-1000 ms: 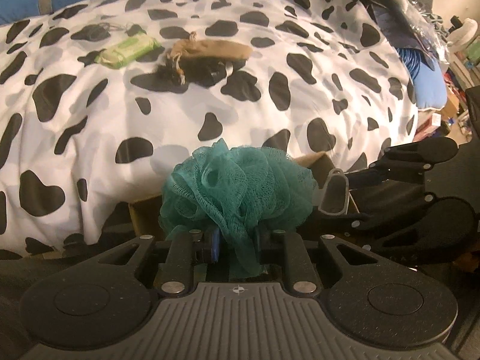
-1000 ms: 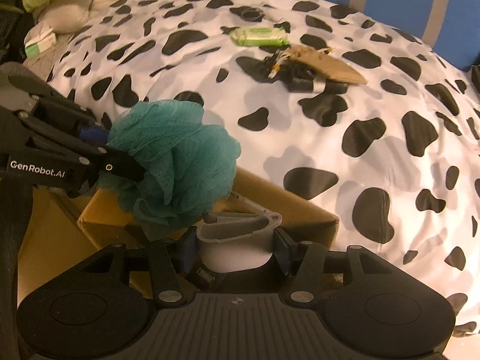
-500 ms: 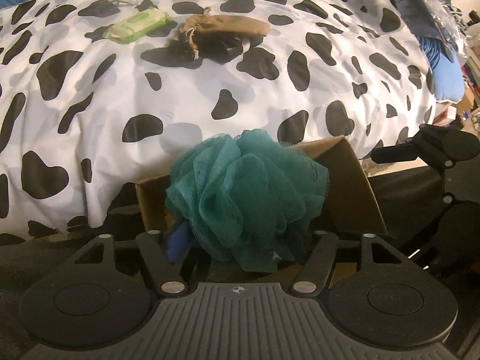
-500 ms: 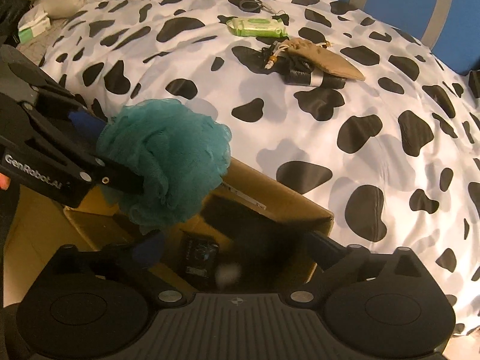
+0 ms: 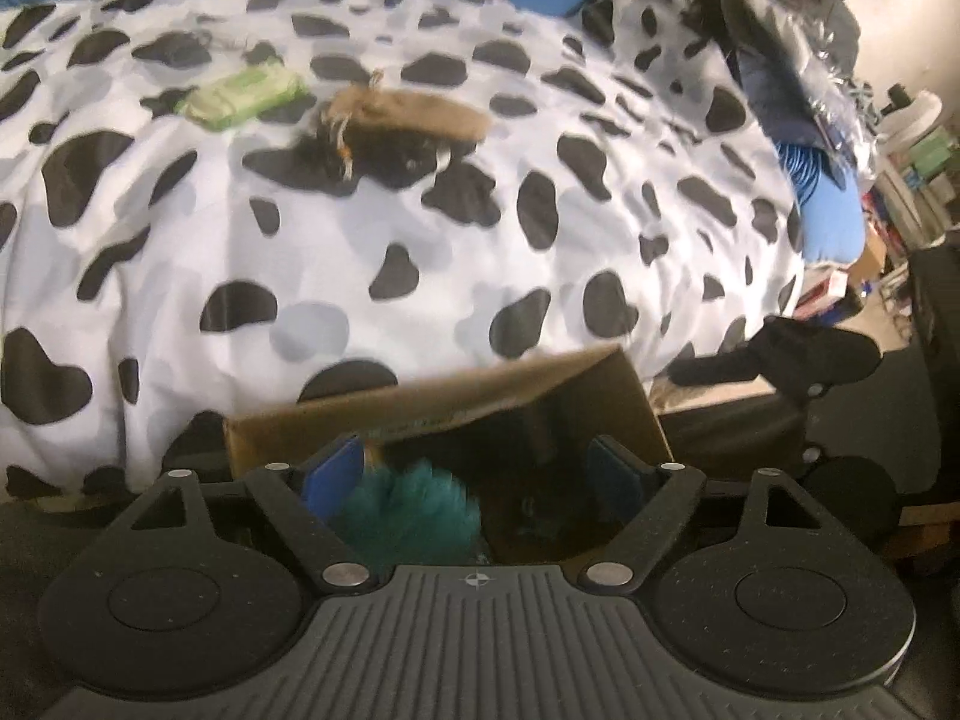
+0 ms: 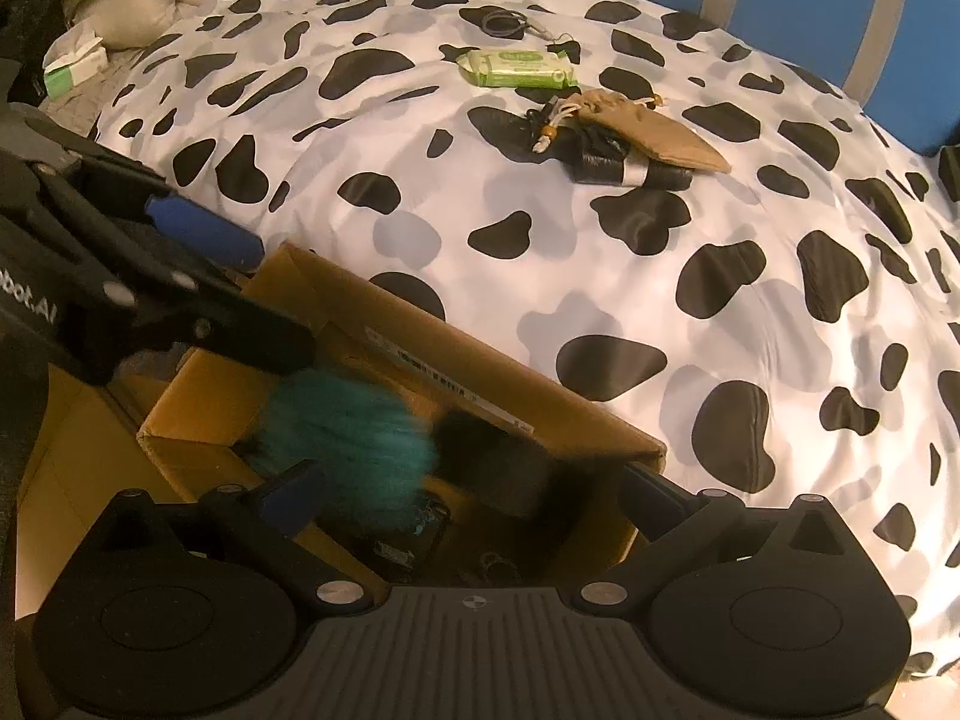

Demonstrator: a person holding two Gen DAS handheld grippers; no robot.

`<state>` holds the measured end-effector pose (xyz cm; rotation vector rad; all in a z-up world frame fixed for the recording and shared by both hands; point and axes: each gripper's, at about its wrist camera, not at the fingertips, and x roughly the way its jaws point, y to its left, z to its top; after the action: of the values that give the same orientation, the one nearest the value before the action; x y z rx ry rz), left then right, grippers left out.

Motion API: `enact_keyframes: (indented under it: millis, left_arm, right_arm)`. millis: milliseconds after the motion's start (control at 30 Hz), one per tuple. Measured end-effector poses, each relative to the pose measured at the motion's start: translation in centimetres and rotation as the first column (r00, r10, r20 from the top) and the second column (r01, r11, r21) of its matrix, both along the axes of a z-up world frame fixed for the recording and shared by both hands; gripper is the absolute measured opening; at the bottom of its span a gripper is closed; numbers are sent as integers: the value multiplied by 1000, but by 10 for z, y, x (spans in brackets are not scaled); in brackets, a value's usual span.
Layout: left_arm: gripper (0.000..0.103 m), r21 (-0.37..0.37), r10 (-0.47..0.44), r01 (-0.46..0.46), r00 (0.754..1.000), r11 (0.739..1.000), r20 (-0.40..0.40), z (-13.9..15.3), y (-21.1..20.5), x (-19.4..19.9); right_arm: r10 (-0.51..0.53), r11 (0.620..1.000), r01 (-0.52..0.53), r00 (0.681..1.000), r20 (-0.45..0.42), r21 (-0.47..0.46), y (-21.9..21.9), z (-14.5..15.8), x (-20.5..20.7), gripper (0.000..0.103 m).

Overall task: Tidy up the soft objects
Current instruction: 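Open both grippers to drop the pouf and grey case into the box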

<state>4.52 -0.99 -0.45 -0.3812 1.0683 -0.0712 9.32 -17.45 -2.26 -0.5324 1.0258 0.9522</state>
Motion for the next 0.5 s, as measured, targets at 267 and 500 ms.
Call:
enact_keyframes:
  millis: [267, 500]
  left_arm:
    - [82, 75, 86, -86, 996, 993, 8, 1, 8, 1]
    - [82, 97, 88, -89, 996, 991, 18, 3, 9, 0]
  right_arm:
    - [-14, 1000, 14, 1000, 8, 3, -2, 1, 2, 103]
    - [-55, 998, 55, 998, 27, -5, -3, 1, 7, 103]
